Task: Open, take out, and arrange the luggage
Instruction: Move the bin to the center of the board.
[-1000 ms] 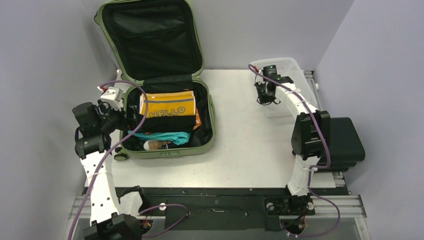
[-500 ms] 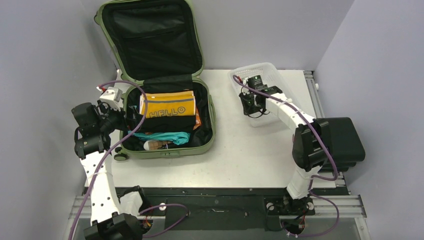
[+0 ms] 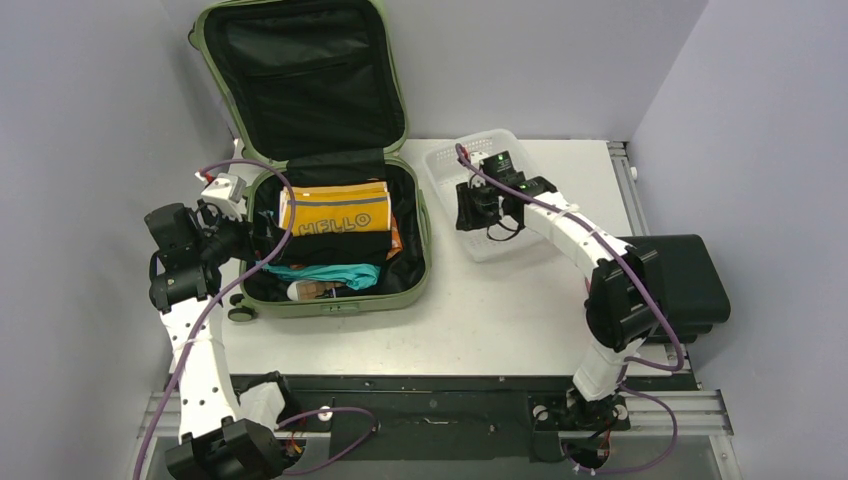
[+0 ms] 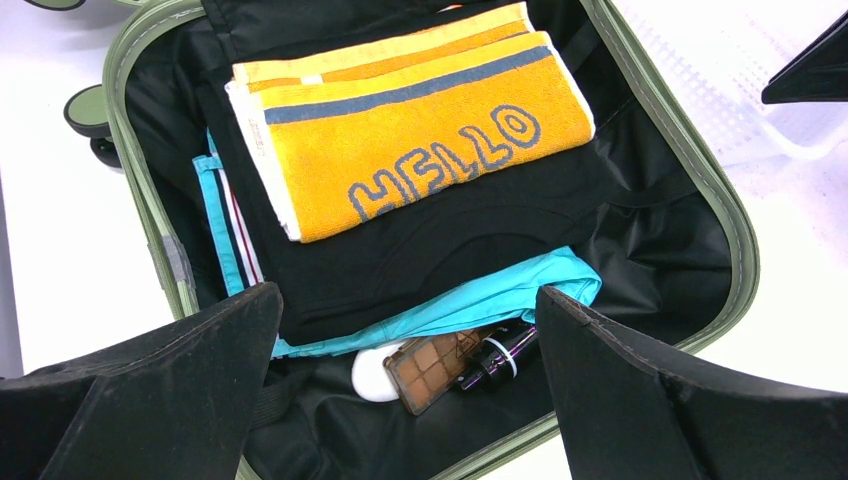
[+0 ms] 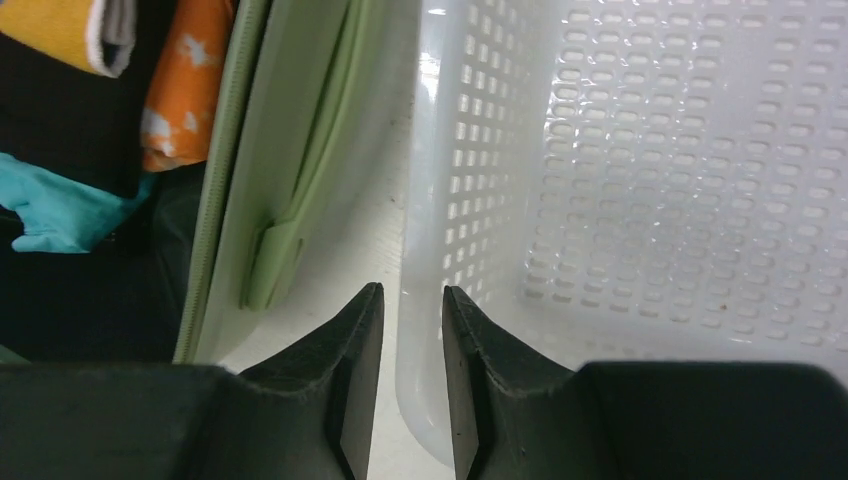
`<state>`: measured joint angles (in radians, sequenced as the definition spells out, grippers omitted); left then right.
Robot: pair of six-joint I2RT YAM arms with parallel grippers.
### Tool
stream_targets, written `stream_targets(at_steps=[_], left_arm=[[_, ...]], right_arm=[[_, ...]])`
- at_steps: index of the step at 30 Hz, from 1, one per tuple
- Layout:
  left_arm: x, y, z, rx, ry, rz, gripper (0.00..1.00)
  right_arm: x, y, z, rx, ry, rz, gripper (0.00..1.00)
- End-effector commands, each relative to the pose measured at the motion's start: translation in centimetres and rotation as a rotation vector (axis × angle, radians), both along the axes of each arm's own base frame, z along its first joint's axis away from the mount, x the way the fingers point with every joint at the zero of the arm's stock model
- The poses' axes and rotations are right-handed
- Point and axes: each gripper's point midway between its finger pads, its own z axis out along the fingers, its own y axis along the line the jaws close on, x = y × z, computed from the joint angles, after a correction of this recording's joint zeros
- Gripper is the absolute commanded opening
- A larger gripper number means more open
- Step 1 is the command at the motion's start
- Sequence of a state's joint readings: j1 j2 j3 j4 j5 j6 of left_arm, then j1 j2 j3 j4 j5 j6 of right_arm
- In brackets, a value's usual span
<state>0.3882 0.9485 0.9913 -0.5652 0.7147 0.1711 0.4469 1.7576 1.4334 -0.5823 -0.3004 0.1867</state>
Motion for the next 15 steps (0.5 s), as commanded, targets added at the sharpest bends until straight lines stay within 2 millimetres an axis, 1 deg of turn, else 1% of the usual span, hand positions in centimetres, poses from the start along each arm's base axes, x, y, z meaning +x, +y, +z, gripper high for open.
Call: stream_targets(at_steps=[1,2,6,7,8,9,10,12,13,14,15], left_arm=[[0.2,0.0,0.9,0.019,-0.044,-0.021,0.96],[0.2,0.0,0.9,0.018,-0.044,-0.022,0.96],[0.2,0.0,1.0,0.019,-0.044,-0.021,0.96],[0.2,0.0,1.0,0.020,-0.044,-0.020,0.96],[0.3,0.1,0.9,0.023,-0.043,-0.016,0.96],[0.3,0.3,0.8,0.026,-0.037,-0.012,0.96],[0.4,0.5,0.6,0.033,-0.032,-0.001,0.96],[0.7,0.8,0.1,0.046,-0.013,0.009,0.96],[0.7,1.0,-0.4,0.054,0.003,0.009,0.96],[0.8,1.1,-0.7,0.066,0.014,0.014,0.96],[0.9,1.1,-1.0,0.076,0.028,0.011,0.96]], right_arm=[[0.5,2.4,2.4,0.094,-0.045,0.032,0.26],[0.7,2.3,2.0,0.076,-0.044,0.040,0.26],[0.1,1.3,0.5,-0.008,-0.025,0.067,0.24],[-0.2,1.0,0.4,-0.020,-0.027,0.073,0.24],[0.0,0.4,0.5,-0.051,-0.050,0.080,0.24],[-0.2,-0.1,1.0,-0.066,-0.070,0.084,0.24],[0.1,-1.0,1.2,-0.100,-0.101,0.090,0.25],[0.3,-2.4,2.5,-0.138,-0.161,0.108,0.27],[0.1,-3.1,3.3,-0.146,-0.183,0.112,0.29],[0.2,-3.8,3.7,-0.163,-0.202,0.126,0.30],[-0.1,-4.4,4.4,-0.176,-0.222,0.148,0.31]])
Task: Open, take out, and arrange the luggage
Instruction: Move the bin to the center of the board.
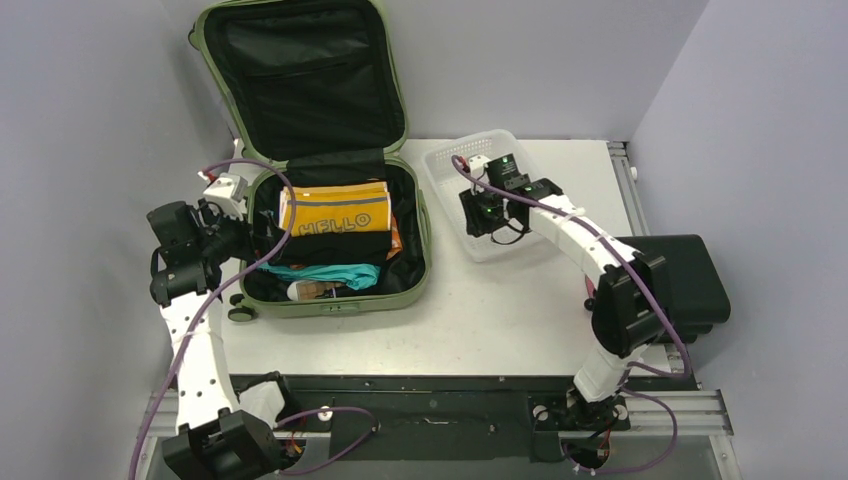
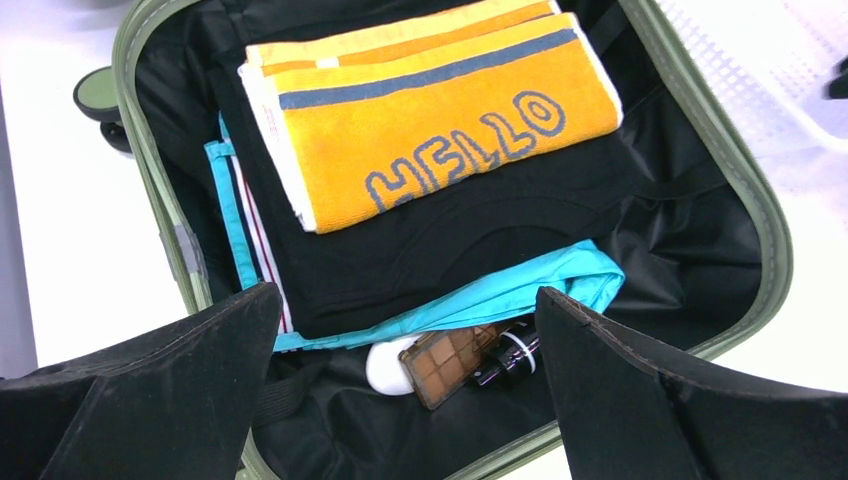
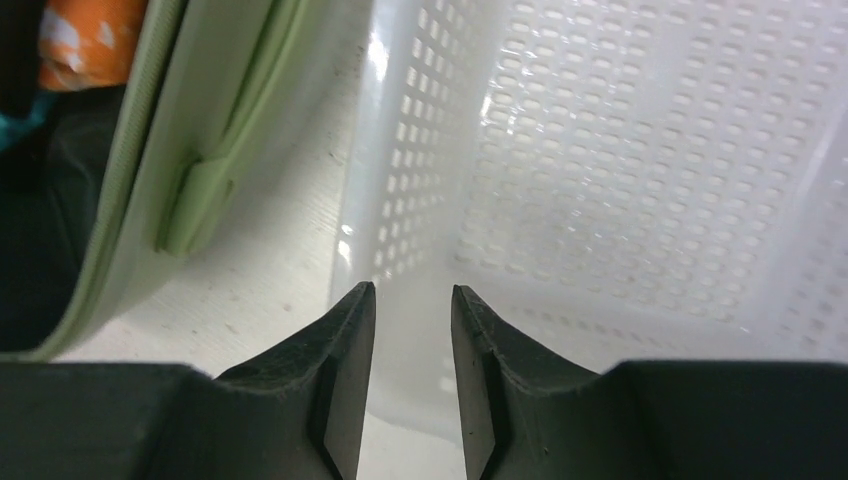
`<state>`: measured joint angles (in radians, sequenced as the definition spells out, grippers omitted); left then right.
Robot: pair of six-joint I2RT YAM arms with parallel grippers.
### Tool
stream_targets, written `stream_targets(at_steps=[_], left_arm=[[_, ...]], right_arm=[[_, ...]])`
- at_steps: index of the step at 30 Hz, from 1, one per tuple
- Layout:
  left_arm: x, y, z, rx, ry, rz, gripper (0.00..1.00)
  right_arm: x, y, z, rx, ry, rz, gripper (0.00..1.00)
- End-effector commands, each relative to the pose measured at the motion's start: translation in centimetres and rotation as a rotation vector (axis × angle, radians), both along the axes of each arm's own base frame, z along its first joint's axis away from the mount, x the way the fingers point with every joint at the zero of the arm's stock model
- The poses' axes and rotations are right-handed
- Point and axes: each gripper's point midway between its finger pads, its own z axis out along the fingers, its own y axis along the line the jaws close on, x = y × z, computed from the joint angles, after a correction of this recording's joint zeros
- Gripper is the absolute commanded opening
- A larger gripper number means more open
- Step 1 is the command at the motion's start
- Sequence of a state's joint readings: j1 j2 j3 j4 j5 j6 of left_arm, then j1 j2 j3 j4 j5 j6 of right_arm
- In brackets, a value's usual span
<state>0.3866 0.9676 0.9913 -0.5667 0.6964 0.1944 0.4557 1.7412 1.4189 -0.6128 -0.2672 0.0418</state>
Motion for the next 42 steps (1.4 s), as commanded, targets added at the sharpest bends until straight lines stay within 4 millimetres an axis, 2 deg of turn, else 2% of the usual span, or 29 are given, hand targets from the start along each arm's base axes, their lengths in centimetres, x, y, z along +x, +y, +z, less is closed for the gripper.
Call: stream_targets(at_steps=[1,3,6,9,11,16,20,28,36,42], left_arm=[[0.7,0.7,-0.7,0.078,0.024,0.013,0.96],[1.0,1.0,-1.5,0.141,0.049,0.033,0.96],[1.3,1.5,-2.4,0.244,0.062,0.059,0.96],[1.3,1.9,-2.7,0.289,0.068,0.078,0.96],[1.5,2.2,-2.9,0.299,0.075,0.092,0.96],[1.7,2.5,-3.0,0.300,0.080,0.109,0.96],[1.6,2.1,-3.4,0.274,0.086,0.100,0.96],[1.3,4.1,-4.1,0.313,0.126,0.191,0.96],[1.6,4.6,-4.2,0.315,0.149,0.213,0.96],[1.1,3.7,-5.0,0.307,0.154,0.159,0.96]], right_arm=[[0.2,-3.9,5.0,-0.076,-0.173,0.057,0.32],[-0.2,-4.9,5.4,-0.100,-0.193,0.073,0.33],[-1.2,-6.1,4.9,-0.138,-0.203,0.107,0.34],[-2.0,-6.4,4.2,-0.142,-0.213,0.133,0.34],[-3.2,-5.9,3.4,-0.125,-0.209,0.178,0.34],[-4.6,-3.8,4.8,-0.063,-0.289,0.267,0.35],[-4.7,-3.0,5.6,-0.046,-0.322,0.275,0.36],[-6.6,-1.9,4.1,-0.086,-0.334,0.370,0.36],[-5.3,-2.8,4.0,-0.155,-0.360,0.298,0.37],[-1.8,-5.8,4.6,-0.271,-0.403,0.120,0.38]])
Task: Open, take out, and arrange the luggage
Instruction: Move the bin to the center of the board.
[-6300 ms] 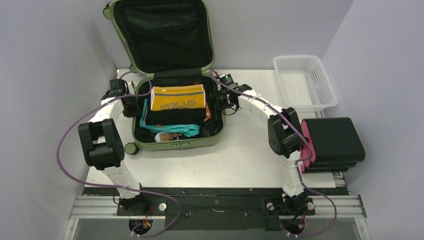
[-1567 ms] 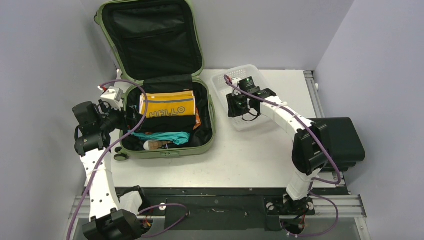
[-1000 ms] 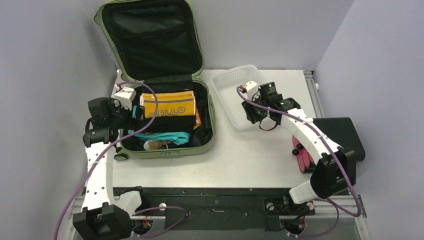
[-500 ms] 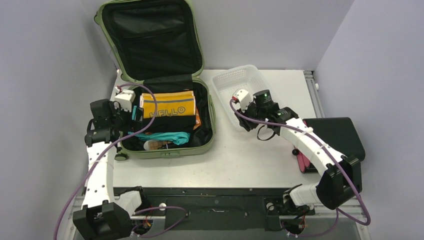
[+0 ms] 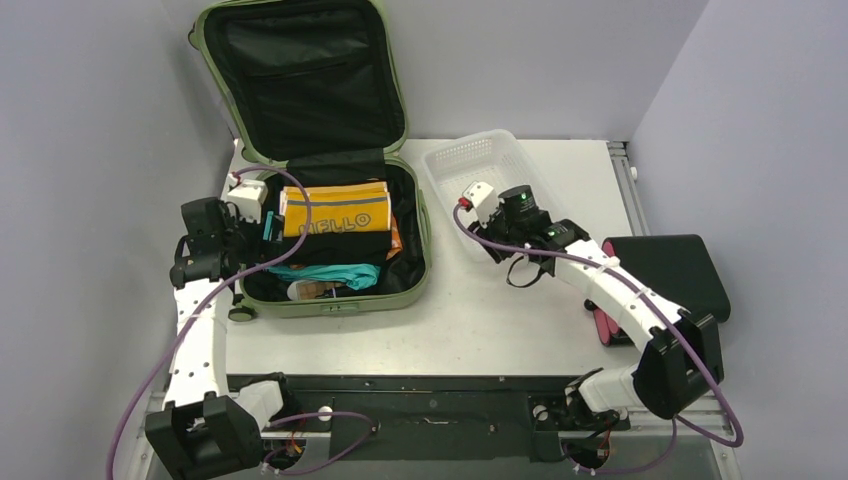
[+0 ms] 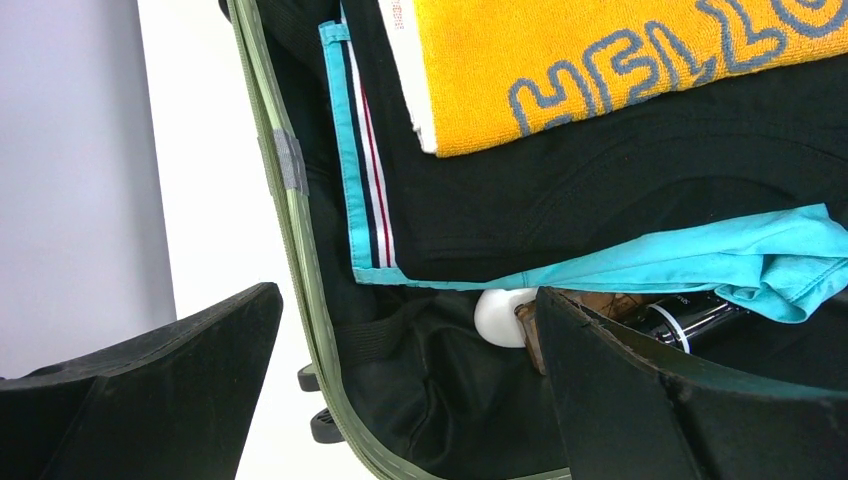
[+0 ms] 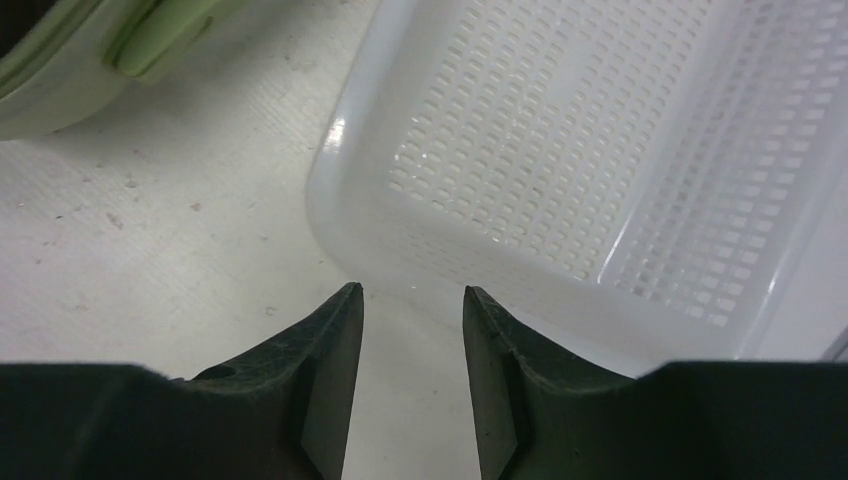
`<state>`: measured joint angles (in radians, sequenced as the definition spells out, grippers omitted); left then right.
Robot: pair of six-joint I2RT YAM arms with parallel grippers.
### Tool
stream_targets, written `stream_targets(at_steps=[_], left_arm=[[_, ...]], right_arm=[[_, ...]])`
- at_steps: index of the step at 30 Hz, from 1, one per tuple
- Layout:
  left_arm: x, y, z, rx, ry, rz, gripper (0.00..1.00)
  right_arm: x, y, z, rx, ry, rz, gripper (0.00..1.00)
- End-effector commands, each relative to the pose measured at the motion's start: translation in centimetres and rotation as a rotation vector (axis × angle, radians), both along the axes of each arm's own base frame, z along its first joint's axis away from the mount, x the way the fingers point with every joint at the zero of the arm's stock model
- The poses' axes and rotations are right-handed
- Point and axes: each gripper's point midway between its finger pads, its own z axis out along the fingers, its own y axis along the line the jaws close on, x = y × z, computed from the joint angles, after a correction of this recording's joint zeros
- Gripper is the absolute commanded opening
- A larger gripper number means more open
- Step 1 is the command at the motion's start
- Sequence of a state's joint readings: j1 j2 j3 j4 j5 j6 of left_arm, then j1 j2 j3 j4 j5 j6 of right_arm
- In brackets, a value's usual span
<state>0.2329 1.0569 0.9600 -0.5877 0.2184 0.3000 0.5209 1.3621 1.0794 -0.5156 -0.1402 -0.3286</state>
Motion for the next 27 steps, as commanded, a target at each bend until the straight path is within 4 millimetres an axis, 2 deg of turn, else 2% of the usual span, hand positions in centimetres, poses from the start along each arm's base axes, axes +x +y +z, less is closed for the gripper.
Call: stream_targets(at_steps=[1,7,12,16,19,27], left_arm=[[0.2,-0.5,0.9,-0.006,-0.035,-0.038,0.96],[-0.1,-1.0,0.4,-0.020,-0.028,-0.060,0.96],[-0.2,-1.0,0.5,-0.011,-0.033,-0.064,0.96],[-0.3,-0.3,0.1,0.021,-0.022,-0.044,0.96],[-0.3,-0.2,-0.3,0.034,-0.014,-0.046,0.96],[0.2,1.1,-0.2,0.071,-0.005,0.003,0.96]], right_arm=[[4.1,-2.5,2.2,-0.015,-0.110,-0.167,0.38],[8.0,-4.0,2.1,-0.027,-0.094,-0.267,0.38],[9.6,-4.8,-0.4,-0.089,-0.043,-0.308,0.38],[9.0,-4.7,-2.2,-0.112,0.025,-0.298,0.37],[7.8,-4.6,-3.2,-0.125,0.076,-0.274,0.34],[3.9,-4.2,-3.3,-0.125,0.137,-0.203,0.29]])
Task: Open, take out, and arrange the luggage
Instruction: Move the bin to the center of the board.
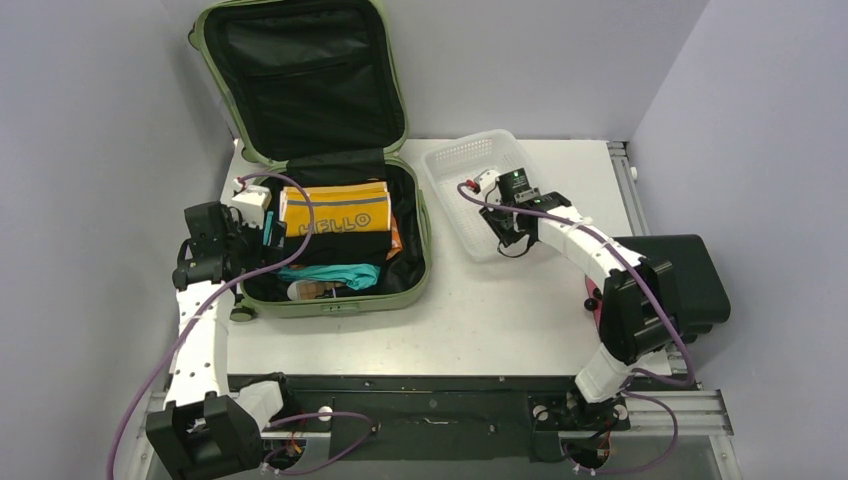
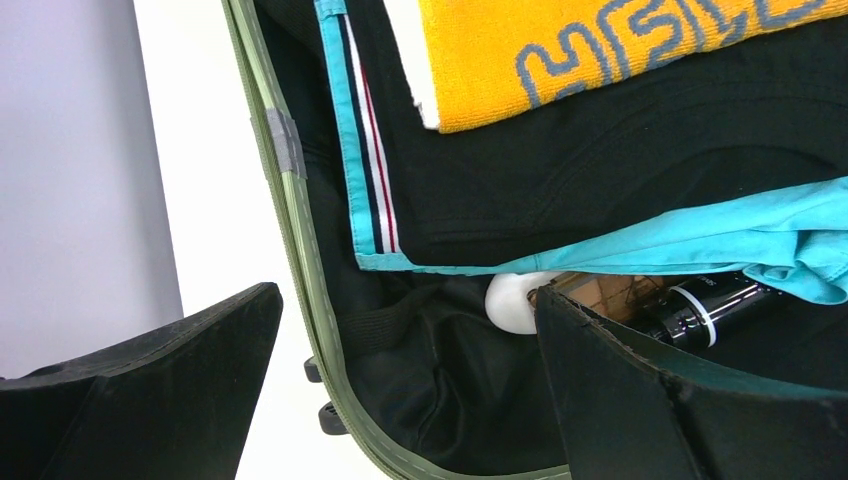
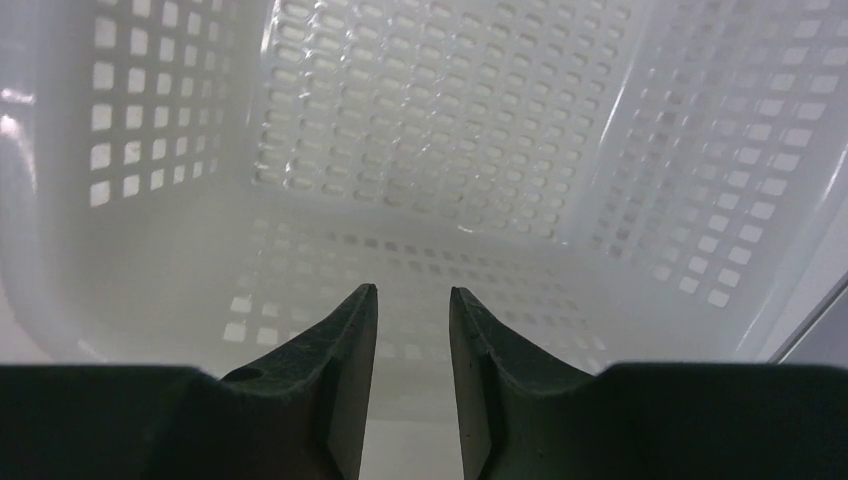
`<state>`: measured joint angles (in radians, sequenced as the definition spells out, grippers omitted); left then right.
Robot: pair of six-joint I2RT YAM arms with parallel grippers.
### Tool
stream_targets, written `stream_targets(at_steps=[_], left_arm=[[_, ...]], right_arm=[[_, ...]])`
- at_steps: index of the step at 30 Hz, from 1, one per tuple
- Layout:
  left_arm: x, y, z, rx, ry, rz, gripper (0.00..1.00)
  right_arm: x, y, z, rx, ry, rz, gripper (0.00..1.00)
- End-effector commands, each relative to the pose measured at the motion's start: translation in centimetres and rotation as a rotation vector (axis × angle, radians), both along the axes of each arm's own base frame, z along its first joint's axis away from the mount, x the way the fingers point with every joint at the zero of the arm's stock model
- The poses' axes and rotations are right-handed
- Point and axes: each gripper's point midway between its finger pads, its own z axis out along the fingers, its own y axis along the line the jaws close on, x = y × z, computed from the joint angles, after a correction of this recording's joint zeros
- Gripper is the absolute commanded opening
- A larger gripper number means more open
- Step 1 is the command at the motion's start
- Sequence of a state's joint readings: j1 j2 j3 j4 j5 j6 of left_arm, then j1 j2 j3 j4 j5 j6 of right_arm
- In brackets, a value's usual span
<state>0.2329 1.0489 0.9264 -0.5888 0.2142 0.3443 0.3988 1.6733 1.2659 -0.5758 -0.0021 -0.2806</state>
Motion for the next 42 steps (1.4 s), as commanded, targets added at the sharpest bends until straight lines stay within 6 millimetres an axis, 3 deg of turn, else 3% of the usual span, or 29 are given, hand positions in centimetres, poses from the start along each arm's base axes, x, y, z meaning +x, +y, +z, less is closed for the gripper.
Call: stream_targets(at_steps=[1,10,15,23,29,36,39,42], left_arm=[[0.8,1.0,0.9,0.040,-0.030,0.029,0.96],[0.9,0.6,0.7,0.016,-0.031,0.024,0.96],[0.8,0.6,0.5,0.012,-0.031,0.024,0.96],[1.2,0.0,0.5,-0.022,-0.031,0.006,0.96],[1.3,-0.4,0.9,-0.041,-0.033,-0.007,0.96],[1.0,-0.9,1.0,-0.051,-0.035,-0.023,0.96],[1.0,-1.1,0.9,-0.056,-0.027,-0.038,0.96],[0.9,-1.1,0.7,-0.048,-0.015,-0.047,0.96]], right_arm=[[-2.7,0.4,1.3,0.027,0.020,0.044,0.29],[-4.9,0.9,1.4,0.065,0.070,0.072,0.26],[-7.7,2.0,-0.1,0.108,0.170,0.103,0.23],[-10.2,6.8,-0.9,0.210,0.251,0.216,0.24],[-9.8,10.8,-0.9,0.246,0.248,0.289,0.26],[-6.8,14.5,-0.2,0.287,0.215,0.311,0.30],[-5.5,15.2,-0.1,0.286,0.200,0.309,0.30],[-3.4,14.6,1.6,0.260,0.129,0.253,0.30]])
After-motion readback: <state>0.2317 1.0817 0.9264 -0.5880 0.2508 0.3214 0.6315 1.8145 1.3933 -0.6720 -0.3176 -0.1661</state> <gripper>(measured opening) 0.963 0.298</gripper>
